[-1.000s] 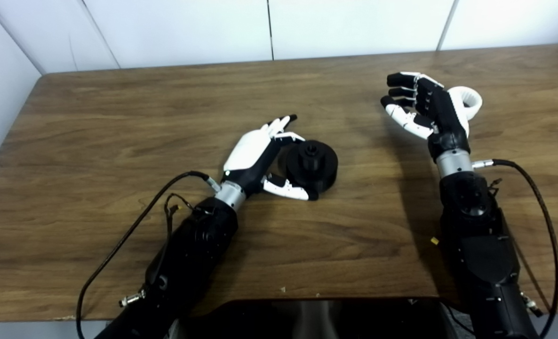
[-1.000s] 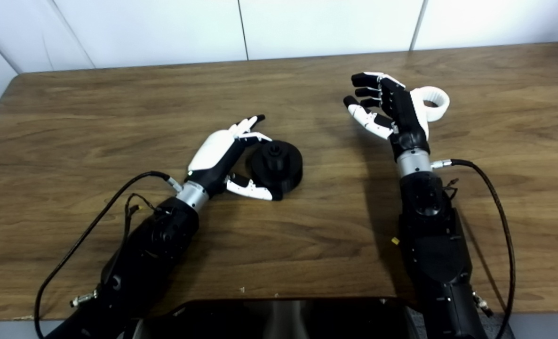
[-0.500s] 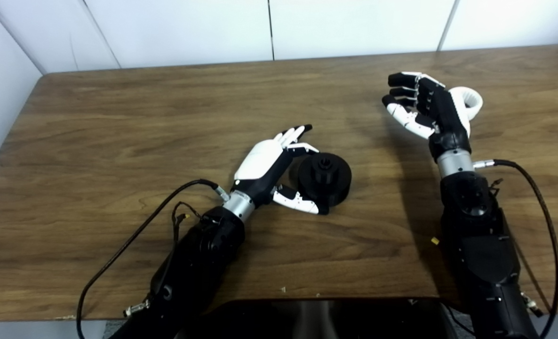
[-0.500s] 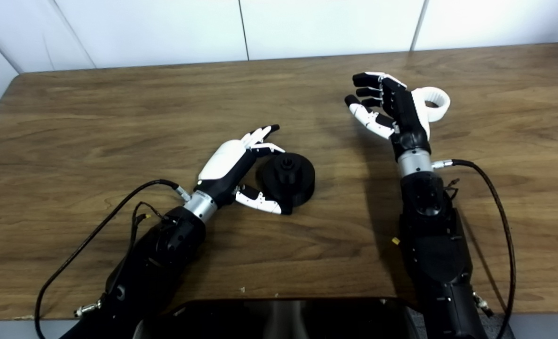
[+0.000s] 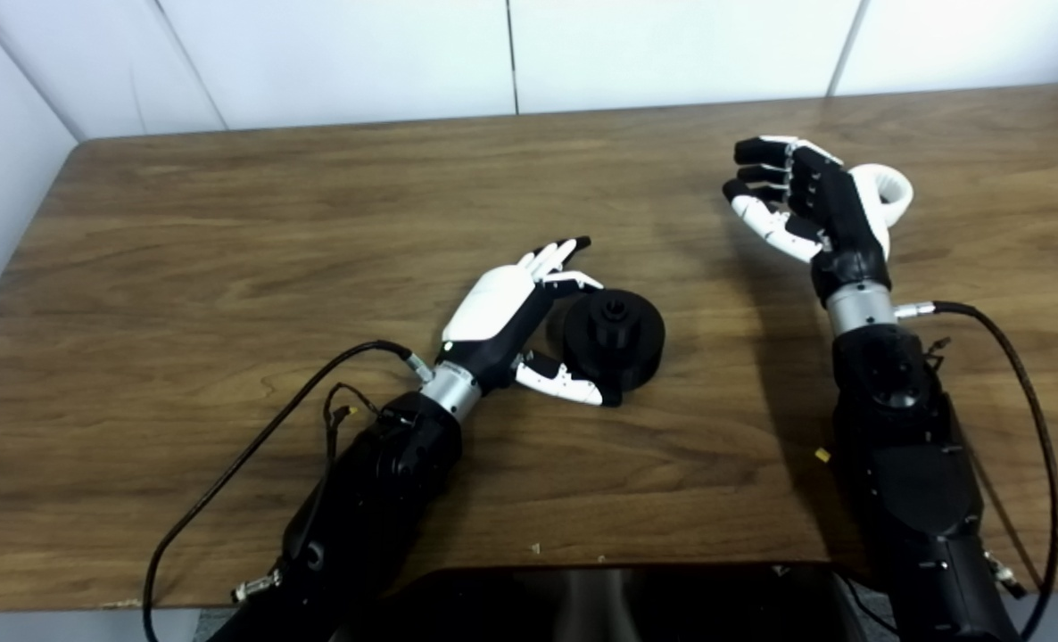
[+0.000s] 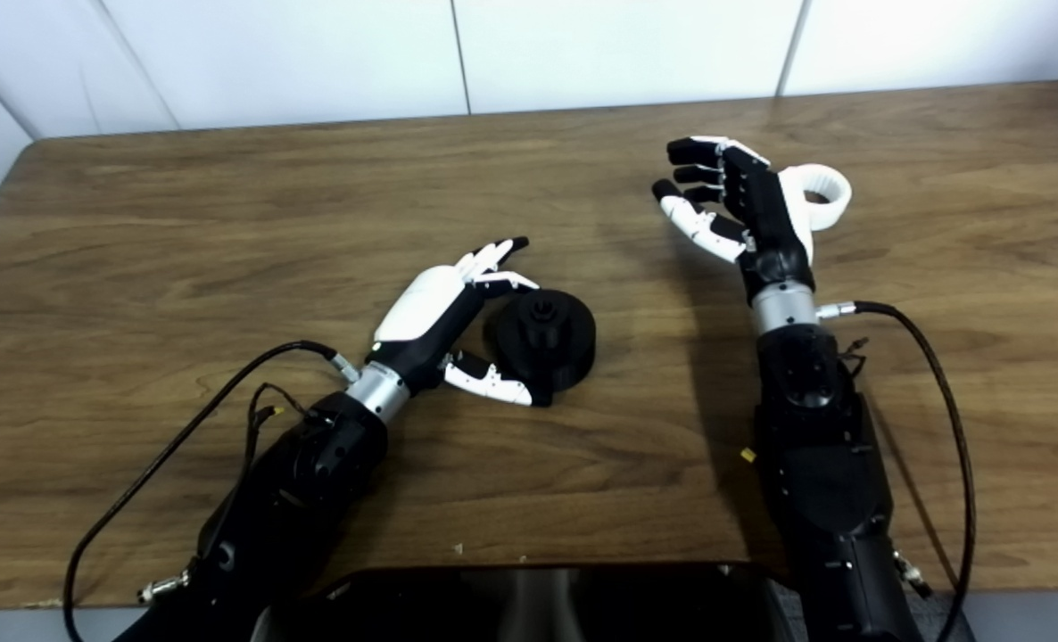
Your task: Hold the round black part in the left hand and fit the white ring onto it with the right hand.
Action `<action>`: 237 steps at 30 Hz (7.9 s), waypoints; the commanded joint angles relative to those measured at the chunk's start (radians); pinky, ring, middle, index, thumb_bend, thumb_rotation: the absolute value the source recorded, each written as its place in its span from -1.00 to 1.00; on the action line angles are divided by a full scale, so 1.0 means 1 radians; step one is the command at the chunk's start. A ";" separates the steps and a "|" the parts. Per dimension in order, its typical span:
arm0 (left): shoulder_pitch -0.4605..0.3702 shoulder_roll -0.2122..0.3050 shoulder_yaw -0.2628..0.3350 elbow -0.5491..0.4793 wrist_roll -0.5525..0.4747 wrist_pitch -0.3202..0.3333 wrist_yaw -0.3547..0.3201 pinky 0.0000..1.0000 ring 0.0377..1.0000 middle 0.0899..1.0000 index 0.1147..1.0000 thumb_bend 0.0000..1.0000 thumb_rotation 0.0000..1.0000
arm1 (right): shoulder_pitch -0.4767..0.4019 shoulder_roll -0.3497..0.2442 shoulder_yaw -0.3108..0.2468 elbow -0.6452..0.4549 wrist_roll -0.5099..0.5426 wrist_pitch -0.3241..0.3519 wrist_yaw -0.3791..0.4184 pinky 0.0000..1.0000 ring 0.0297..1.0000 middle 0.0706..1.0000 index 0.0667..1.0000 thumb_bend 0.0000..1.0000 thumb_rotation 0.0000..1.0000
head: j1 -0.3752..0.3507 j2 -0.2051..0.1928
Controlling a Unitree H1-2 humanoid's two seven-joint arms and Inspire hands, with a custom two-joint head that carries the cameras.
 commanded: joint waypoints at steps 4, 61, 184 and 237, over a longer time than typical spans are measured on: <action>0.021 0.055 0.010 0.001 0.030 -0.036 -0.016 1.00 1.00 1.00 0.19 1.00 -0.28 | -0.034 0.028 0.023 -0.025 -0.023 -0.040 -0.023 0.28 0.41 0.40 0.30 -0.01 -0.54 | -0.119 -0.023; 0.042 0.066 0.072 0.021 0.006 -0.116 -0.040 1.00 1.00 1.00 0.19 1.00 -0.30 | -0.250 -0.467 0.218 -0.077 -0.733 0.264 0.382 0.86 0.96 0.88 0.83 0.79 0.48 | -0.182 -0.063; 0.046 0.058 0.082 -0.027 0.023 -0.080 -0.070 1.00 1.00 1.00 0.18 1.00 -0.25 | -0.342 -0.551 0.284 0.016 -0.728 0.232 0.309 0.80 0.35 -0.02 -0.08 0.02 -0.69 | -0.119 -0.023; 0.019 -0.024 0.055 -0.009 0.083 -0.019 -0.044 1.00 1.00 1.00 0.16 1.00 -0.32 | -0.211 -0.533 0.152 -0.237 -0.588 0.055 0.323 0.64 0.29 -0.02 -0.09 0.03 -0.71 | 0.154 0.015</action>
